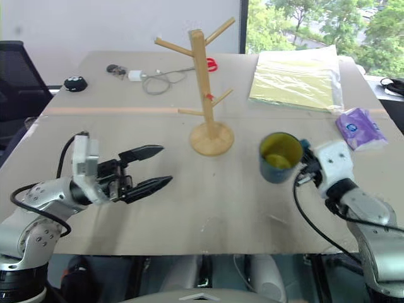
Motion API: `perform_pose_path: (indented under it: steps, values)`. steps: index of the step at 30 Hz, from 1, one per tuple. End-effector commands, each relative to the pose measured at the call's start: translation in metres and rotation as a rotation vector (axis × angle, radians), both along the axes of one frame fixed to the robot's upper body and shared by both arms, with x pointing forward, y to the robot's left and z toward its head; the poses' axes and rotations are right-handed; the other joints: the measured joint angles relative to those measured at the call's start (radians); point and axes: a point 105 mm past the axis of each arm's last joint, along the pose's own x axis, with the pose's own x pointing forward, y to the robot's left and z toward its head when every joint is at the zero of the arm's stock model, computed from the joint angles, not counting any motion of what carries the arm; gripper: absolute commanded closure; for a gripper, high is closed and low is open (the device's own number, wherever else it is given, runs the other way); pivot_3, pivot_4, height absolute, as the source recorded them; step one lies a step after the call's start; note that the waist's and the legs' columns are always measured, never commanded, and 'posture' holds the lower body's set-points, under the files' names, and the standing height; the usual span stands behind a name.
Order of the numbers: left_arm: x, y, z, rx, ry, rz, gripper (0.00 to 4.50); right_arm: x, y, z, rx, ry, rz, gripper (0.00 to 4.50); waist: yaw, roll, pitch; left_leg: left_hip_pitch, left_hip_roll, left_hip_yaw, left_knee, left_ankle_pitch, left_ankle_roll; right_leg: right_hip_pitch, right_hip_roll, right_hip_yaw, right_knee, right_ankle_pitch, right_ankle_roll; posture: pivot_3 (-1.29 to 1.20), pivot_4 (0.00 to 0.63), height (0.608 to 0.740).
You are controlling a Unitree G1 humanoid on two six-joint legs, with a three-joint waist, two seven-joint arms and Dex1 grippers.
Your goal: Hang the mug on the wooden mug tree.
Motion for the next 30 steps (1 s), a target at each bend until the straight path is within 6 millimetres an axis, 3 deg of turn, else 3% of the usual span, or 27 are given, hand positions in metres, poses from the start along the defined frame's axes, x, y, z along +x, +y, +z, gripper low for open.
perform_pose_path:
  steps: [1,4,8,19,30]
  values:
    - [-0.010,0.021,0.008,-0.020,-0.010,-0.006,0.00,0.005,0.041,0.030,-0.067,-0.012,0.116,4.47,-0.002,0.000,0.000,0.000,0.000,0.001,0.000,0.000,0.000,0.000,0.000,0.001,0.000,0.000,-0.001,0.00,0.150,0.740]
    - [-0.008,0.037,0.005,-0.011,0.003,0.042,0.00,0.012,0.073,0.047,-0.136,0.007,0.187,4.47,0.004,0.001,0.001,0.000,0.001,-0.001,0.000,0.000,-0.001,-0.001,0.001,-0.001,0.001,0.000,-0.001,0.00,0.150,0.740]
    - [-0.007,0.043,0.007,-0.018,-0.018,0.074,0.00,0.021,0.091,0.061,-0.235,0.009,0.184,4.47,0.014,0.000,0.000,-0.005,-0.001,-0.003,-0.001,0.001,-0.001,-0.004,-0.003,-0.003,0.000,0.000,-0.002,0.00,0.150,0.740]
    - [-0.009,0.046,0.005,-0.010,-0.038,0.130,0.00,0.035,0.105,0.078,-0.380,-0.052,0.165,4.47,0.001,0.000,0.000,-0.010,-0.002,0.000,-0.001,0.001,-0.002,-0.007,-0.007,-0.004,-0.001,0.001,0.001,0.00,0.150,0.740]
    - [-0.011,0.049,0.002,-0.014,-0.045,0.164,0.00,0.038,0.123,0.095,-0.420,-0.144,0.233,4.47,0.000,0.000,0.000,-0.008,-0.002,0.001,-0.001,0.001,-0.002,-0.007,-0.006,-0.004,0.000,0.001,0.001,0.00,0.150,0.740]
